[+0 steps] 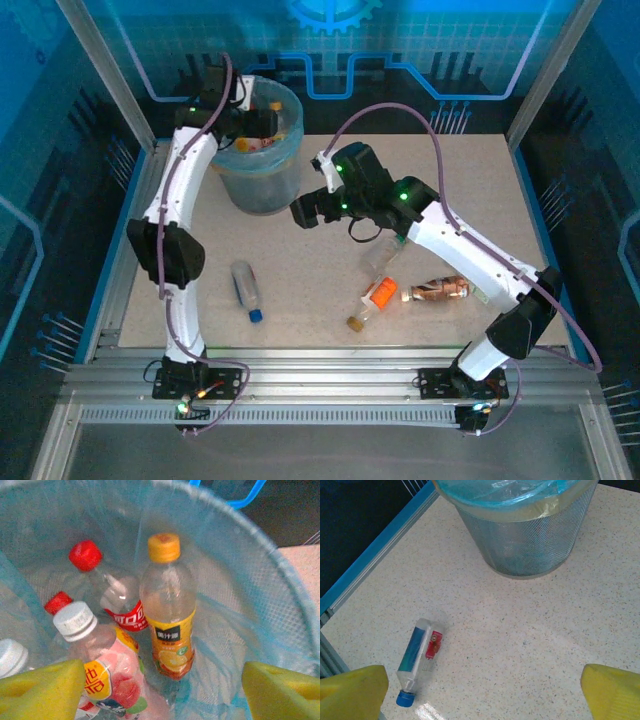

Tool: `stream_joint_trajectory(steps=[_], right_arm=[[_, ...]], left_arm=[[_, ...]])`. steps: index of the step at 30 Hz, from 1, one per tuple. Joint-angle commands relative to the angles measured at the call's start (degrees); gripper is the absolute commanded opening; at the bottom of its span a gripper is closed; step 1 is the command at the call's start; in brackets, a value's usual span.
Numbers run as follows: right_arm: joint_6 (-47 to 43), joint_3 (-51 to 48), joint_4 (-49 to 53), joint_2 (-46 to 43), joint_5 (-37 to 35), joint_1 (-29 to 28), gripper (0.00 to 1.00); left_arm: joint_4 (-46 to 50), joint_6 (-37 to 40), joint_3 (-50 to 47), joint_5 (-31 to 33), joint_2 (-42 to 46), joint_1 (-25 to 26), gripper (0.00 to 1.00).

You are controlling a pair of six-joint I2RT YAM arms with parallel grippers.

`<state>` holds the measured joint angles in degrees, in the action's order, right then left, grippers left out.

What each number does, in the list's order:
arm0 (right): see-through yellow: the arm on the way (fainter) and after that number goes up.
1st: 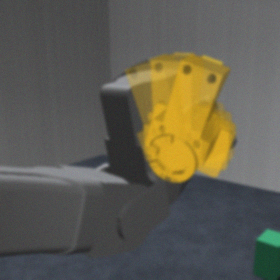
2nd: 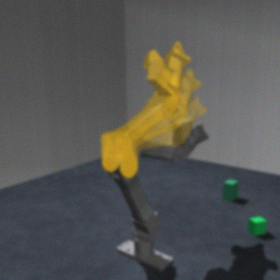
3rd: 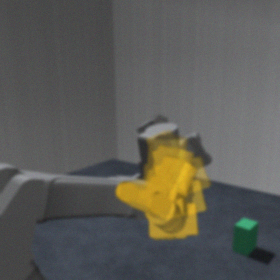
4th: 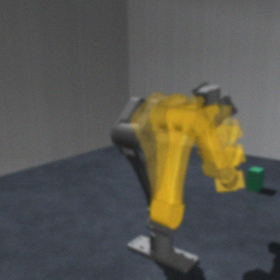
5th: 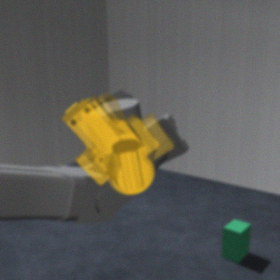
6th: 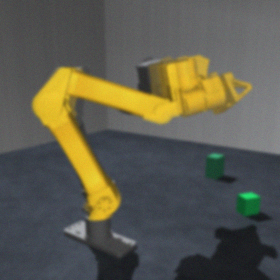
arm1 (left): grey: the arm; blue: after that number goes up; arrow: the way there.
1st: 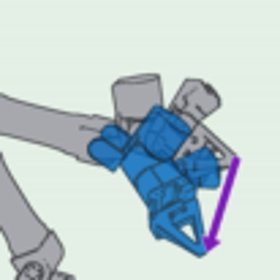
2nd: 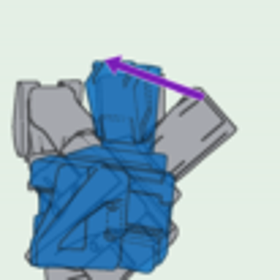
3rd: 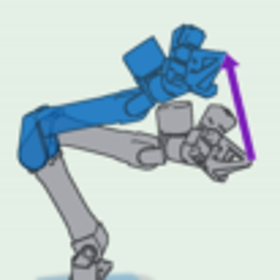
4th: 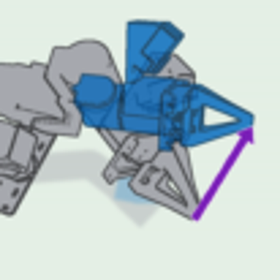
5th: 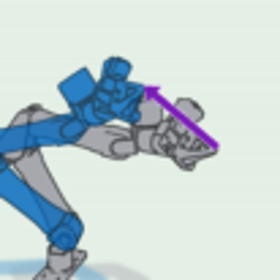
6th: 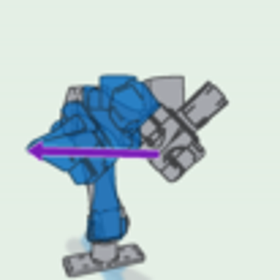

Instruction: Put the plastic bottles in the bin

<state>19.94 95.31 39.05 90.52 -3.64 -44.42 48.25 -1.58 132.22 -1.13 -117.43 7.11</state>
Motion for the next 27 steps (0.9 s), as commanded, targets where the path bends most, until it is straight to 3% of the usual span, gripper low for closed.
stream_joint_trajectory(steps=[1, 10, 14, 20, 27], right_arm=[[1.23, -0.95, -0.27, -0.52, 0.65, 0.74, 1.00], [0.68, -0.57, 0.51, -0.08, 0.65, 0.88, 1.00], [0.66, -0.65, 0.61, -0.39, 0.82, 0.83, 1.00], [0.09, -0.22, 0.65, -0.17, 1.05, 1.02, 1.00], [0.11, 2.86, 3.24, -1.40, 0.66, 1.69, 1.00]], left_arm=[[-4.20, -1.31, -0.38, 0.76, 2.08, -0.48, 0.81], [-0.25, -2.74, 5.74, 3.84, -5.53, -1.57, 0.52], [1.35, -3.29, 2.73, 3.58, -7.04, -2.32, 0.57], [1.27, -3.76, -1.82, 1.36, -7.36, -2.65, 0.57], [1.36, -4.96, 5.72, -0.29, -6.80, -3.61, 0.61]])
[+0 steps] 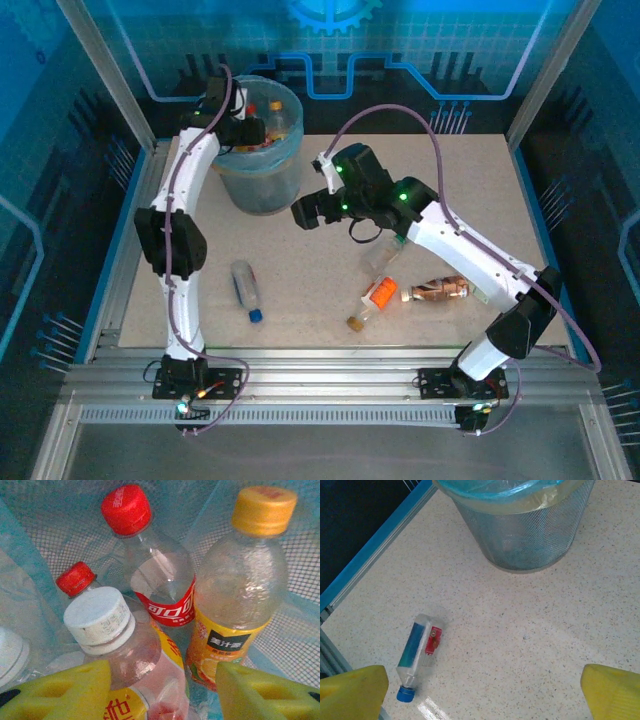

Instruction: Put the plastic bottles in the bin

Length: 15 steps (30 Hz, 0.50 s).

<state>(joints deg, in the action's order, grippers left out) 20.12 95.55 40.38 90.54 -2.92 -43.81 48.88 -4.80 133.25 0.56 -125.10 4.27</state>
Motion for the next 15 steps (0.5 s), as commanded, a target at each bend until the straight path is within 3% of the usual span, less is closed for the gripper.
stream_joint_trajectory(steps=[1, 3, 8, 11, 15], right_arm=[[-0.42, 2.83, 2.50, -2.03, -0.79, 1.39, 1.00], [-1.16, 2.81, 3.92, -3.48, -2.50, 2.06, 1.00], [-8.33, -0.69, 8.65, -10.20, -6.24, 5.47, 1.00], [-19.70, -7.69, 8.76, -18.10, -8.65, 6.47, 1.00], [-38.75, -20.74, 5.90, -30.87, -5.91, 7.01, 1.00]], left_arm=[[0.73, -1.80, 6.46, -2.05, 1.19, -0.84, 0.63], [-0.02, -2.08, 8.39, -2.27, 2.73, -0.84, 0.69], [-3.91, -2.29, 4.56, -2.93, 10.31, -0.77, 0.72], [-7.48, -1.86, -2.80, -3.55, 16.97, -0.70, 0.73], [-15.91, 0.90, -17.60, -5.20, 27.94, 1.21, 0.73]])
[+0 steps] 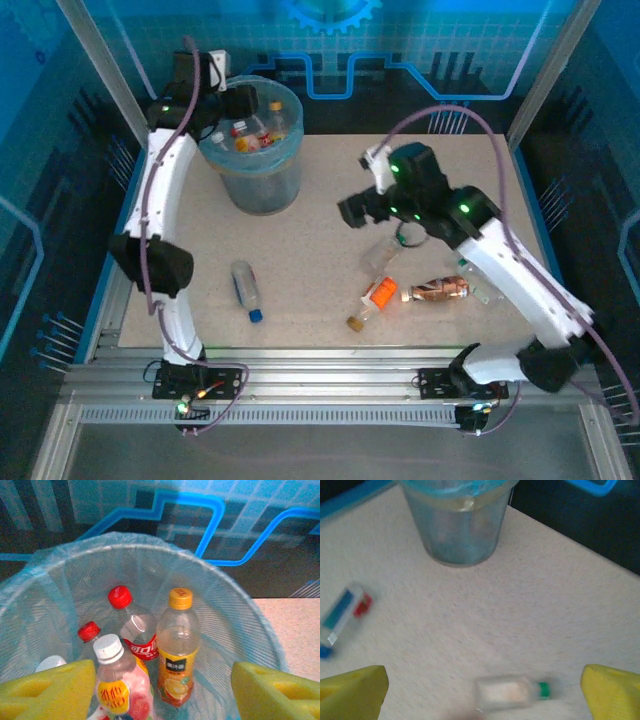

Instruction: Put the plastic bottles in the bin

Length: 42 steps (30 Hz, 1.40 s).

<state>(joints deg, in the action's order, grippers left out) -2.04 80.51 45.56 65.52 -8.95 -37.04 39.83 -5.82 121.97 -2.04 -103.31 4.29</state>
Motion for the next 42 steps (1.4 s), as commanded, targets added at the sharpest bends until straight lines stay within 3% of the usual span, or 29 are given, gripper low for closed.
stream_joint_trajectory(steps=[1, 6, 12, 16, 19, 24, 30, 42], right_arm=[[-19.89, -8.43, 0.42, -8.56, -1.09, 0.22, 1.00], [-38.36, -15.66, 6.70, -15.97, -3.77, 0.13, 1.00], [-53.03, -23.79, 12.50, -14.86, -15.08, 1.84, 1.00], [-58.62, -29.29, 13.55, -14.26, -4.30, 10.06, 1.00], [-58.99, -34.87, 8.06, -13.44, -0.86, 15.74, 1.00], [-60.61, -39.52, 5.92, -7.36, 4.84, 24.85, 1.00], [-61.52, -41.66, -1.78, -4.52, 5.88, 27.63, 1.00], [-59.25, -40.85, -5.81, 3.08, 4.05, 27.80, 1.00]], left_arm=[[-9.59, 3.74, -10.77, -3.12, 9.10, 2.43, 0.73], [-16.08, 18.17, -28.68, -6.23, 21.10, 11.20, 0.82], [-16.91, 30.42, -45.95, -20.73, 29.82, 18.73, 0.89], [-15.40, 35.59, -52.07, -25.24, 30.76, 23.86, 0.91], [-13.18, 40.64, -53.86, -26.26, 29.93, 27.82, 0.92], [-13.13, 42.75, -55.71, -26.55, 29.47, 29.39, 0.93], [-13.14, 43.54, -55.75, -24.03, 30.24, 29.56, 0.93], [-12.74, 44.02, -56.12, -18.57, 31.02, 30.77, 0.94]])
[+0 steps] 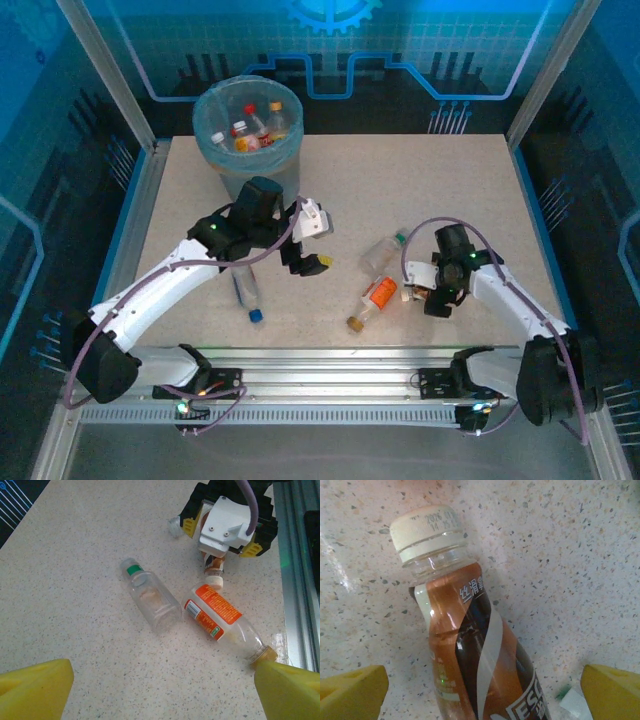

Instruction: Put the plastic bottles in the bin

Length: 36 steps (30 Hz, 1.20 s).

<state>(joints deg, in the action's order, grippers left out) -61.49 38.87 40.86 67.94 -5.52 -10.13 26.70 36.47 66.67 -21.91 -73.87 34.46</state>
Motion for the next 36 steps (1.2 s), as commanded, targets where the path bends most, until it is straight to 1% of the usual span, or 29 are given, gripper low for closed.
stream_joint_trajectory(steps=[1, 5, 9, 13, 17, 21, 24, 26, 28, 29, 36], right_arm=[[-0.16, 0.54, -1.56, 0.61, 1.73, 1.28, 1.00], [-1.09, -1.39, -4.45, 0.42, 6.23, 3.90, 1.00], [-3.60, -3.19, -7.23, 1.34, 6.95, 5.39, 0.97], [-3.67, -2.27, -6.57, 3.60, 9.24, 5.79, 0.96], [-3.57, -1.87, -6.38, 5.96, 9.30, 5.76, 0.94], [-2.21, 0.58, -3.90, 9.89, 10.33, 5.81, 0.92], [-0.67, 2.66, -2.98, 12.66, 10.84, 5.77, 0.88], [-0.19, 3.77, -2.53, 14.14, 10.59, 5.87, 0.82], [-0.01, 4.99, -1.32, 15.69, 10.48, 5.82, 0.69], [0.28, 5.52, -0.90, 16.28, 10.56, 5.78, 0.65], [0.99, 7.17, 1.27, 16.51, 10.93, 4.97, 0.59]], left_arm=[[0.37, 1.90, -0.85, 1.56, 1.62, 0.63, 0.94], [1.14, 2.40, -0.56, 2.81, 1.60, 1.72, 0.94], [1.77, 2.81, -0.50, 3.10, 2.18, 3.31, 0.94], [1.69, 3.80, -1.16, 3.73, 2.78, 4.57, 0.94], [2.26, 4.49, -1.28, 5.35, 3.41, 5.36, 0.94], [2.89, 5.65, -1.55, 6.49, 4.31, 5.70, 0.94], [3.12, 6.46, -1.81, 7.46, 5.41, 5.80, 0.94], [3.02, 6.85, -2.14, 7.91, 6.12, 5.87, 0.94], [2.76, 7.10, -2.51, 8.24, 6.84, 5.87, 0.94], [2.52, 7.27, -2.73, 8.36, 7.11, 5.82, 0.94], [2.09, 8.09, -3.53, 11.17, 8.08, 5.87, 0.94]])
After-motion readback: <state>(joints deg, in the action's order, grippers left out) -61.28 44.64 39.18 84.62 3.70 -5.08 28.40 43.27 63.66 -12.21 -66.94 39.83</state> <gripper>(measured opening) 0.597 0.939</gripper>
